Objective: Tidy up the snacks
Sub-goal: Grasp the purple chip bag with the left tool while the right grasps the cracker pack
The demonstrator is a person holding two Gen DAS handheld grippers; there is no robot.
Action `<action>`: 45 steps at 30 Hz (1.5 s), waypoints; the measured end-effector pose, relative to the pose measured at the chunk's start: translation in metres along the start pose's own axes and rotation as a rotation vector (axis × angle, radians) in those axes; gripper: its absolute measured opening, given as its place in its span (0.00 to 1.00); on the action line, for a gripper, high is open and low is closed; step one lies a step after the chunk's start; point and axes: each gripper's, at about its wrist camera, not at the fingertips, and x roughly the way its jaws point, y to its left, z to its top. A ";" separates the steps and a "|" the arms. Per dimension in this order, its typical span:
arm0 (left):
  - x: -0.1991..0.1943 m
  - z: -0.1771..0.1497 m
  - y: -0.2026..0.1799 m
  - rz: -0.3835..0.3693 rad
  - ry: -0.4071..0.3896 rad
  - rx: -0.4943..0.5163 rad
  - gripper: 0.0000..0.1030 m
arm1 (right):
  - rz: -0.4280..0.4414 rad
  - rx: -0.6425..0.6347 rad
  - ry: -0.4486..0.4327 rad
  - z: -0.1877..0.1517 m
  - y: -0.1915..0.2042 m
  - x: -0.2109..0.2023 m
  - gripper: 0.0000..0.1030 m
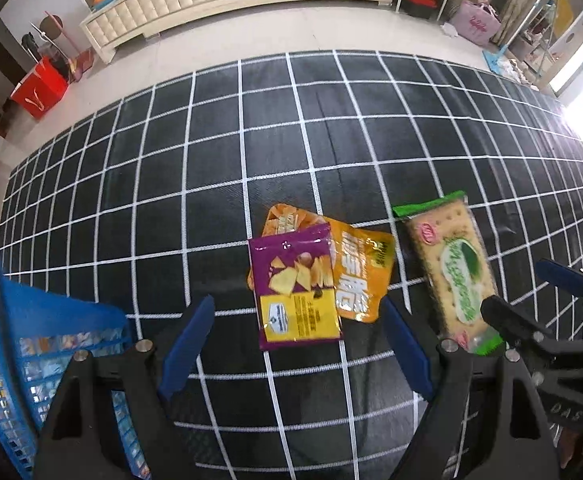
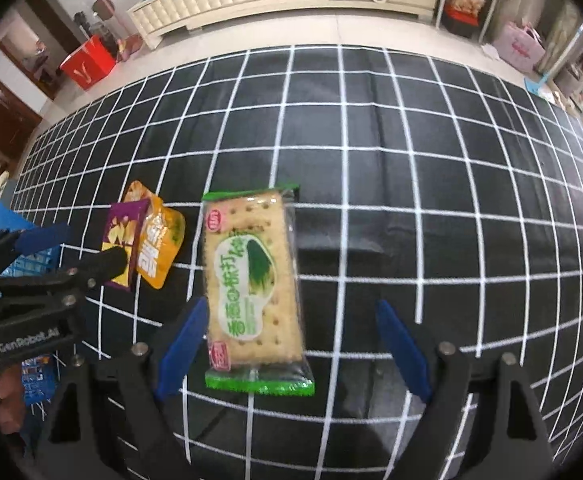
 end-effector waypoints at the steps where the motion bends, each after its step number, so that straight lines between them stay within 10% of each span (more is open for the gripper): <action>1: 0.004 0.001 0.000 -0.001 0.005 0.002 0.80 | -0.001 -0.008 -0.001 0.001 0.002 0.002 0.86; 20: 0.034 -0.001 0.002 0.007 0.047 -0.018 0.45 | -0.014 -0.068 0.022 0.002 0.029 0.017 0.63; 35: 0.020 -0.045 0.002 0.006 0.039 -0.016 0.43 | -0.007 -0.055 0.023 -0.031 0.034 0.011 0.55; 45: -0.038 -0.085 0.011 -0.045 -0.033 0.000 0.43 | -0.025 -0.060 -0.080 -0.050 0.055 -0.065 0.55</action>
